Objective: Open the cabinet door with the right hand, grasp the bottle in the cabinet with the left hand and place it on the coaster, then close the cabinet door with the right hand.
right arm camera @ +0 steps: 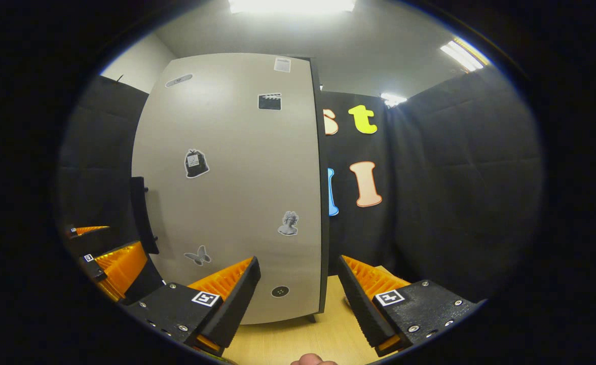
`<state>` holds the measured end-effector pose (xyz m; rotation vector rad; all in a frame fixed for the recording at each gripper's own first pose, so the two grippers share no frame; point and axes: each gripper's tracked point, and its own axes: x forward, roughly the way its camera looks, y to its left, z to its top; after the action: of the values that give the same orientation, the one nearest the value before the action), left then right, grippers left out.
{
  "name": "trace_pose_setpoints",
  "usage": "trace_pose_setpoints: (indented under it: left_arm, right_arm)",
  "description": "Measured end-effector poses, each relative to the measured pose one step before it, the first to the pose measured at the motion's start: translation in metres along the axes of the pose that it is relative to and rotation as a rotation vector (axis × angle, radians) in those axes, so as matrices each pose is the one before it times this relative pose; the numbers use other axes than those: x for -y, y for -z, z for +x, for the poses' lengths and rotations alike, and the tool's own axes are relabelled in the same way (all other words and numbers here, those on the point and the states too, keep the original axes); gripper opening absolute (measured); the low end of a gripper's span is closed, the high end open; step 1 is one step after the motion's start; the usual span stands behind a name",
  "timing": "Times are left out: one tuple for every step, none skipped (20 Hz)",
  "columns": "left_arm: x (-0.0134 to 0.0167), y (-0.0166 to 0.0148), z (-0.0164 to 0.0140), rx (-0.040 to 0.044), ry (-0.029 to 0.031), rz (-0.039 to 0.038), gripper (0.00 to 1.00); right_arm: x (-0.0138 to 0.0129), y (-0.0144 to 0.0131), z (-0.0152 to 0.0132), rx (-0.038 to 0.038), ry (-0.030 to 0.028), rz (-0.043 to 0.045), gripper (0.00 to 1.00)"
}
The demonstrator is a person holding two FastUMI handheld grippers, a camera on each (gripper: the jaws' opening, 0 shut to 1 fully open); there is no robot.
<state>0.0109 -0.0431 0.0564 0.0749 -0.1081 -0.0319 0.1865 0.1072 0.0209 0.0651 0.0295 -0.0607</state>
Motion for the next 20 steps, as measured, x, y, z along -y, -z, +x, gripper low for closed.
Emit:
trace_pose_setpoints:
  left_arm:
    - [0.00044,-0.00068,0.00124,0.00003,0.00093,-0.00688,0.89]
    - [0.0005,0.00015,0.0011,-0.00228,-0.00164,-0.00485,0.89]
    - [0.00046,0.00188,0.00049,-0.00836,-0.00063,-0.00069,0.89]
    - [0.0012,0.00478,0.00129,-0.00636,0.00078,0.00131,0.89]
    - [0.0015,0.00318,0.00065,-0.00483,0.0005,0.00249,0.89]
    - [0.00039,-0.00073,0.00054,-0.00297,-0.00349,0.00202,0.89]
    - [0.00066,-0.00045,0.00109,-0.0024,-0.00163,-0.00056,0.89]
    - [-0.00048,-0.00066,-0.0001,0.00179,0.00136,-0.00397,0.89]
    - [-0.00039,-0.00073,-0.0001,0.0012,0.00072,-0.00363,0.89]
    - [-0.00058,0.0004,0.00117,-0.00206,0.00209,0.00115,0.94]
    - [0.00044,0.00076,0.00121,-0.00567,0.0063,0.00435,0.89]
    - [0.00126,0.00169,0.00121,-0.00519,0.00524,0.00499,0.89]
    - [0.00009,0.00003,0.00008,-0.00441,0.00106,0.00337,0.89]
    - [-0.00006,0.00164,0.00105,-0.00427,0.00558,-0.00095,0.89]
    - [0.0011,0.00008,-0.00043,-0.00078,0.00552,-0.00138,0.89]
    - [0.00023,-0.00304,-0.00056,0.00015,0.00245,0.00242,0.89]
    - [-0.00045,-0.00133,-0.00057,-0.002,0.00096,0.00591,0.89]
    - [-0.00117,0.00107,0.00031,-0.00072,-0.0018,0.00408,0.89]
    - [-0.00027,0.00007,-0.00007,-0.00163,-0.00146,-0.0006,0.89]
    - [-0.00149,0.0001,0.00154,-0.00239,-0.00239,-0.0022,0.89]
  right_arm:
    - [-0.00039,-0.00329,-0.00006,0.00506,0.00164,0.00214,0.95]
    - [-0.00264,-0.001,0.00173,0.00246,-0.00224,0.00065,0.95]
    - [-0.00304,-0.00063,0.00186,0.00086,-0.00986,-0.00112,0.95]
    - [-0.00204,-0.00008,0.00142,0.00018,-0.00437,-0.00347,0.95]
    - [-0.00029,-0.00027,0.00044,0.00129,-0.0012,-0.0036,0.95]
    - [-0.00055,-0.00091,-0.00048,0.00289,-0.00179,-0.00164,0.95]
    - [0.00025,-0.00115,-0.00006,0.00196,0.00199,-0.00276,0.95]
    - [0.00005,-0.00099,-0.00167,0.00482,0.00494,-0.00135,0.95]
    - [0.0007,-0.00158,0.00125,0.0023,0.00374,0.00118,0.95]
    - [-0.00082,-0.00081,0.00091,0.00179,-0.00072,0.00376,0.95]
    - [-0.00124,-0.00097,0.0015,0.00147,-0.00675,0.0053,0.95]
    - [-0.00231,-0.00113,0.0012,0.00171,-0.01134,0.00423,0.95]
    - [0.00014,-0.00043,0.00061,0.00047,-0.00249,-0.00406,0.95]
    - [0.00128,-0.0007,-0.00122,0.00251,0.00439,-0.00819,0.95]
    - [0.00045,-0.00227,-0.00089,0.00513,0.00241,-0.00378,0.95]
    - [0.00036,-0.00265,-0.00031,0.00762,0.00161,0.0,0.95]
    - [0.00015,-0.0033,-0.00013,0.00575,0.00261,-0.00141,0.95]
    - [-0.00065,0.0,-0.00093,0.0027,0.00187,-0.00303,0.95]
    - [-0.00164,-0.00111,-0.00053,0.00039,-0.00239,-0.00254,0.95]
    - [-0.0016,-0.00225,-0.00155,0.00323,-0.00007,-0.00231,0.95]
